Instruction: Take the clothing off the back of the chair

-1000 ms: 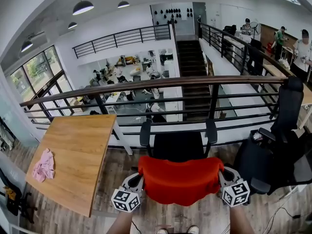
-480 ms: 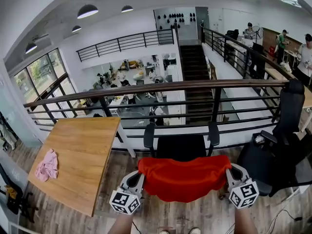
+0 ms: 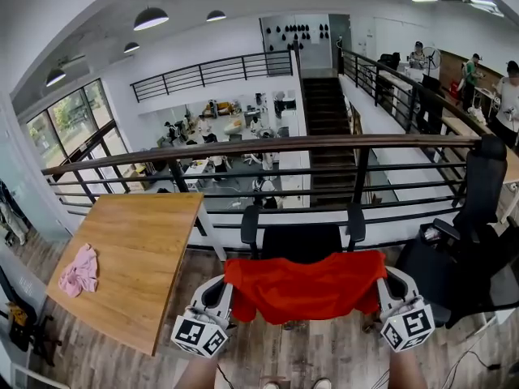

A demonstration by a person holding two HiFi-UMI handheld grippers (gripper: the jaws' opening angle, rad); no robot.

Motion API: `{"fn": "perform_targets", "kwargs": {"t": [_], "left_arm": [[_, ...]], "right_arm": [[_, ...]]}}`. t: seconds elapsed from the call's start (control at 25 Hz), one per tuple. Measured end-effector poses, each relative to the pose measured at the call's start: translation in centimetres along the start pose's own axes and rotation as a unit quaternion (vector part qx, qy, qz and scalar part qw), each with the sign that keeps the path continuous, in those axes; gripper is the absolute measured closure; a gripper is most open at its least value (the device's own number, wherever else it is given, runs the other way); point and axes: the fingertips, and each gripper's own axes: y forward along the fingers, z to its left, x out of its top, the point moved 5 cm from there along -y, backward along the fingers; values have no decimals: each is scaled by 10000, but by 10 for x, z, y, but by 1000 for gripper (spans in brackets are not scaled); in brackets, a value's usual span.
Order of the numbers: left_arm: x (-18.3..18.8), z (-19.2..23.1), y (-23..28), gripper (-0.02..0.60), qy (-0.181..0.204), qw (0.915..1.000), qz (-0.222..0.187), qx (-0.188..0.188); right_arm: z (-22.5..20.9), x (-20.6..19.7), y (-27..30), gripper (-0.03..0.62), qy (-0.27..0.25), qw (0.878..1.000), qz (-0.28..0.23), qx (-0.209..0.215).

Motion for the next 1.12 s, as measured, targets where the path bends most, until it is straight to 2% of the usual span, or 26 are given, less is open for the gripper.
{"fn": "perform_targets", "kwargs": {"t": [0.28, 0.6, 0.88, 1.12], "left_arm": [[40, -18, -11, 558, 87, 9990, -432, -54], [67, -32, -31, 558, 129, 9980, -614, -91], [63, -43, -54, 558, -13, 9983, -582, -64], [42, -48, -69, 558, -172, 9990, -396, -65]], "right_arm": [[9, 26, -17, 569, -74, 9994, -314, 114], [33, 53, -38, 569, -112, 9978, -557, 331], [53, 63, -60, 569, -149, 9965, -663, 490], [68, 47, -70, 569, -59, 9973, -475, 560]]}}
